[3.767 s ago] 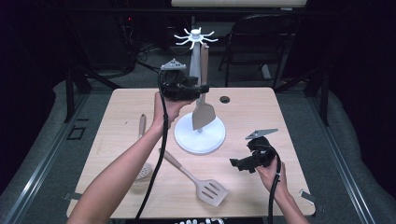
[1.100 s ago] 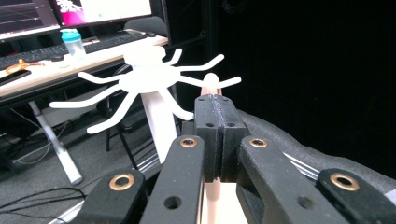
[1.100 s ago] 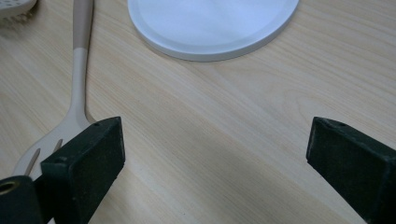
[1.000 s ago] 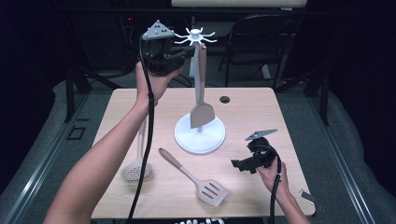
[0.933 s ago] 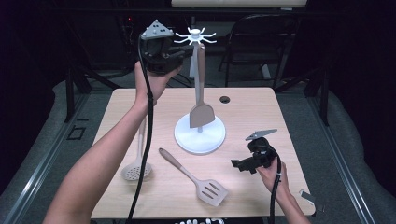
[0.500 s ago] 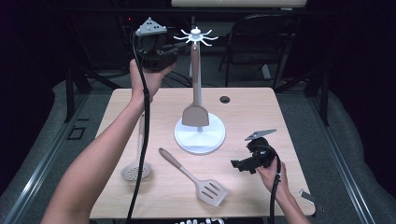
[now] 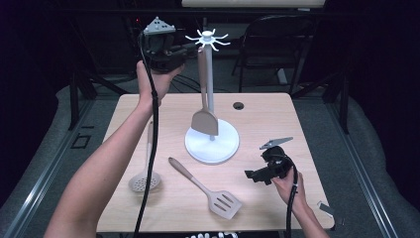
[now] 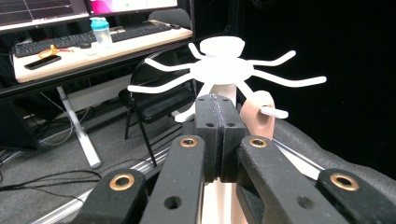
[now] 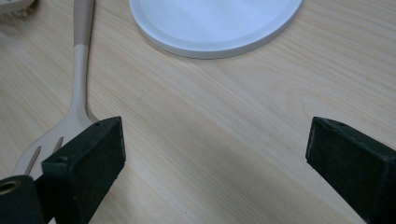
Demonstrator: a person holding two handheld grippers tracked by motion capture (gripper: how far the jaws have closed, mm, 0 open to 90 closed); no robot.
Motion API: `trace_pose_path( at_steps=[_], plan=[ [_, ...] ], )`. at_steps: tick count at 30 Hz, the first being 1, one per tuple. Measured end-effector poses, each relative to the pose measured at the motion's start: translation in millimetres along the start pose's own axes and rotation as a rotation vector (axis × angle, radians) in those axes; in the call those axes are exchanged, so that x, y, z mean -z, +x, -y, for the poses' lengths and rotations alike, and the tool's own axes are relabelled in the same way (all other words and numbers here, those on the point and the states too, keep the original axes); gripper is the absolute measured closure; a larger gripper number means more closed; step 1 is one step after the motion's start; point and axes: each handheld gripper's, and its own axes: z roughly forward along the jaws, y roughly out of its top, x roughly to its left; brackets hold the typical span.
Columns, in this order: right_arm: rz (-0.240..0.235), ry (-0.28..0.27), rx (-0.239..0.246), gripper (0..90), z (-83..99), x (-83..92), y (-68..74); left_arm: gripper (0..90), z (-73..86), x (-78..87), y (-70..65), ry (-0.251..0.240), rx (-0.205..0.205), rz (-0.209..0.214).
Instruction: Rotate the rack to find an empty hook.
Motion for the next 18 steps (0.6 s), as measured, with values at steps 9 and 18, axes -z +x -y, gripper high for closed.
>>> trace_pose_path(
  at_steps=[9,18],
  plan=[
    [0.000,-0.003,0.002,4.4,0.2,-0.1,0.1,89.9,-0.9,-2.7,0.4,0.008,-0.008,-0.008],
    [-0.002,0.001,0.001,4.4,0.1,0.2,0.3,88.8,-0.3,0.4,2.1,-0.004,-0.002,-0.004]
  ],
)
